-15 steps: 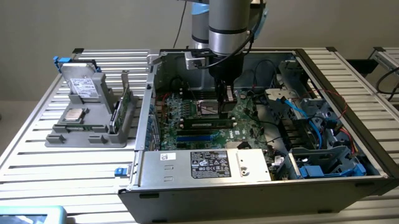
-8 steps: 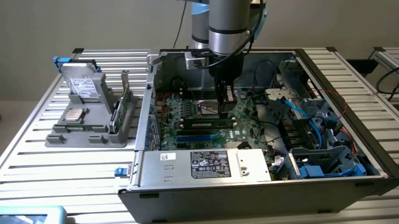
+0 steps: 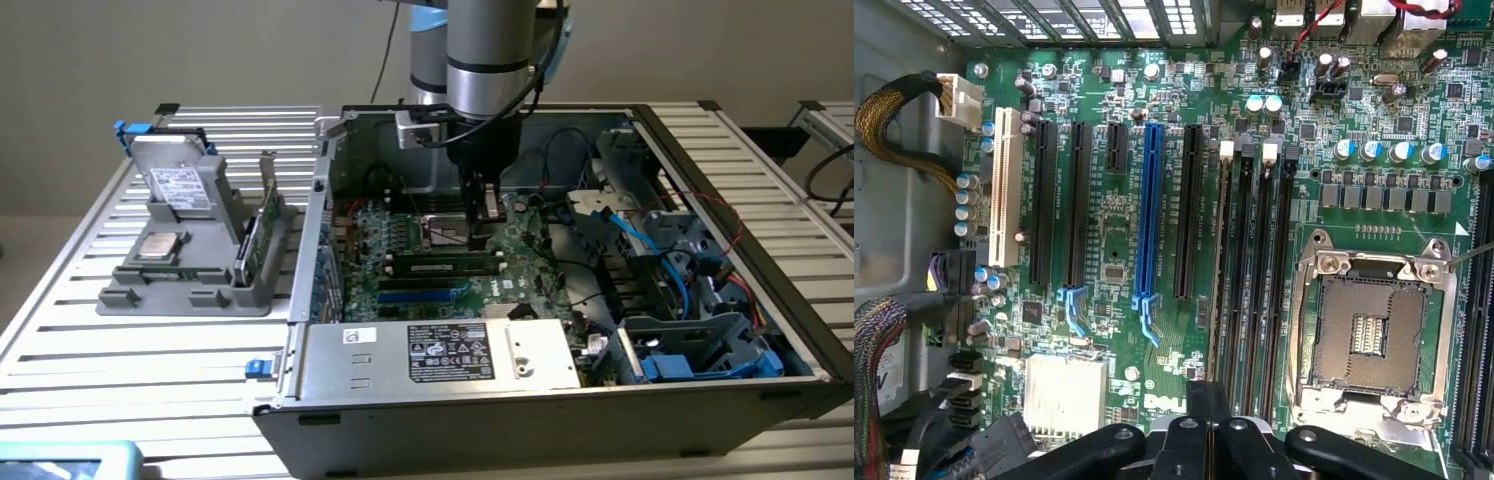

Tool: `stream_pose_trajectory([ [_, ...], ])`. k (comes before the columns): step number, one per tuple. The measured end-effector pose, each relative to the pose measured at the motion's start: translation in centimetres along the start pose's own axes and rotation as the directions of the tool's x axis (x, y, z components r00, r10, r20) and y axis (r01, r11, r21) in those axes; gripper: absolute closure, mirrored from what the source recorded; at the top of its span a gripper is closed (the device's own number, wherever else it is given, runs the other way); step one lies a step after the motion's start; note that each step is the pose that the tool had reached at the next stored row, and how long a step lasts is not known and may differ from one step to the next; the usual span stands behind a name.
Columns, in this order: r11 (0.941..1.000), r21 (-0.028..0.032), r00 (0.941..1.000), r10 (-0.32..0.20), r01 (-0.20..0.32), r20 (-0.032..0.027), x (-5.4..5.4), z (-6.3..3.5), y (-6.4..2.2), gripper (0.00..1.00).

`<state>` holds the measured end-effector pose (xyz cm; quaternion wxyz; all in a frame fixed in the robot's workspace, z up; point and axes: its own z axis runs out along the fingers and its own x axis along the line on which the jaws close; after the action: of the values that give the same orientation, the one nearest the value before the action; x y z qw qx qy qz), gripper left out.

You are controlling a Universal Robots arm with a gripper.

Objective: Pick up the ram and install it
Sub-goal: 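Press down the ram until it locks into place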

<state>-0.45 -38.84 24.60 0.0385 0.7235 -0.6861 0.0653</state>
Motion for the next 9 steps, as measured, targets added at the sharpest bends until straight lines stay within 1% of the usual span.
stream_pose_trajectory([
  [1, 1.0, -0.0002, 1.0, 0.001, -0.001, -0.0019, -0.03, 0.08, -0.03, 0.89],
  [3, 1.0, -0.001, 1.0, 0.005, -0.005, -0.0081, -0.06, 0.23, -0.15, 0.89],
  [5, 1.0, -0.0023, 0.9999, 0.008, -0.008, -0.012, -0.07, 0.34, -0.3, 0.89],
  [8, 0.9998, -0.007, 0.9998, 0.017, -0.017, -0.0135, -0.09, 0.45, -0.38, 0.89],
  [9, 0.9998, -0.0077, 0.9998, 0.017, -0.017, -0.0138, -0.09, 0.45, -0.38, 0.89],
])
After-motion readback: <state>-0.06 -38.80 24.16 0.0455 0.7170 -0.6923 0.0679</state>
